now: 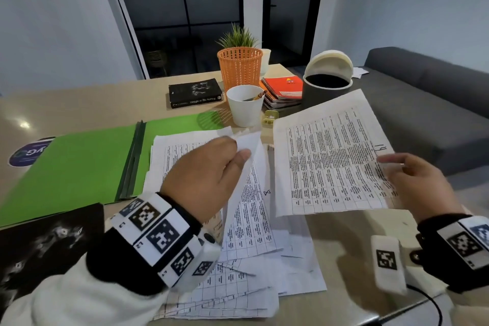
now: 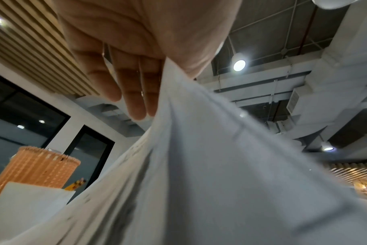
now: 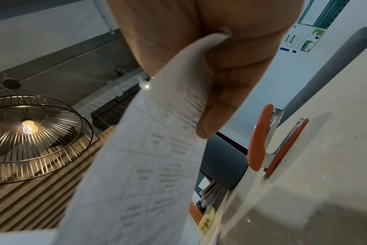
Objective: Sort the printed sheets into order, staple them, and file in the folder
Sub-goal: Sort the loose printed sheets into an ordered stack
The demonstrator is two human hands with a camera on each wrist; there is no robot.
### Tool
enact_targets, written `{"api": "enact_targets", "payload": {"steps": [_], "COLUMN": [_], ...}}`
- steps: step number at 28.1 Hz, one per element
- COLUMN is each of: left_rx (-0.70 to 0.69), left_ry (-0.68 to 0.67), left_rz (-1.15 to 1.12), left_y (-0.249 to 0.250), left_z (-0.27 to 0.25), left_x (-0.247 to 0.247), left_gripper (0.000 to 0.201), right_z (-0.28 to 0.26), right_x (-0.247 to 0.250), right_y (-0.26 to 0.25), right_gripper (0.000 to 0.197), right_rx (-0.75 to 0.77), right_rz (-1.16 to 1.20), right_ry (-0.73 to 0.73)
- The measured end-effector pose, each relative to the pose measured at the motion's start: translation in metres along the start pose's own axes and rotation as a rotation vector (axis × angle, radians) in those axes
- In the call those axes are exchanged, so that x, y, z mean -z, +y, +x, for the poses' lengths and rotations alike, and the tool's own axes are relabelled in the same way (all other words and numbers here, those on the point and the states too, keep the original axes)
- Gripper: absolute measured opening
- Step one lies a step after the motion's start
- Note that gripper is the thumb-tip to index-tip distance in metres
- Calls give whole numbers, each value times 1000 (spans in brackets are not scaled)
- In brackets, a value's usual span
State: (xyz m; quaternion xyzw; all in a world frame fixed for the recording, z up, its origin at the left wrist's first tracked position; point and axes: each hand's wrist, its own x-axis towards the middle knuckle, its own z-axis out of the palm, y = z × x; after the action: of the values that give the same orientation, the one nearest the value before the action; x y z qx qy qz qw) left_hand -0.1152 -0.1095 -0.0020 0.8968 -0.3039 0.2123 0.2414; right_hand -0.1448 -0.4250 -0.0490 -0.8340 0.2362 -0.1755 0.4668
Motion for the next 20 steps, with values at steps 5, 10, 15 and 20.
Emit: {"api": "enact_targets", "payload": {"steps": [5, 10, 15, 20], "left_rx": [-70, -53, -30, -96], "left_ry": [177, -18, -416, -518], "left_rz": [-36, -138, -37, -123], "left_y": [15, 40, 63, 79], "left_z": [13, 20, 15, 7], "left_x": [10, 5, -31, -54], "left_gripper": [49, 50, 40, 41], "right_z": [-4, -8, -5, -9], "right_x": [-5, -4, -6, -7], "right_y": [-4, -11, -7, -9], "right_gripper": [24, 33, 52, 93], "right_rx": [-38, -143, -164, -174], "right_rz": [-7, 100, 55, 72], "right_ry": [-95, -215, -339, -491]}}
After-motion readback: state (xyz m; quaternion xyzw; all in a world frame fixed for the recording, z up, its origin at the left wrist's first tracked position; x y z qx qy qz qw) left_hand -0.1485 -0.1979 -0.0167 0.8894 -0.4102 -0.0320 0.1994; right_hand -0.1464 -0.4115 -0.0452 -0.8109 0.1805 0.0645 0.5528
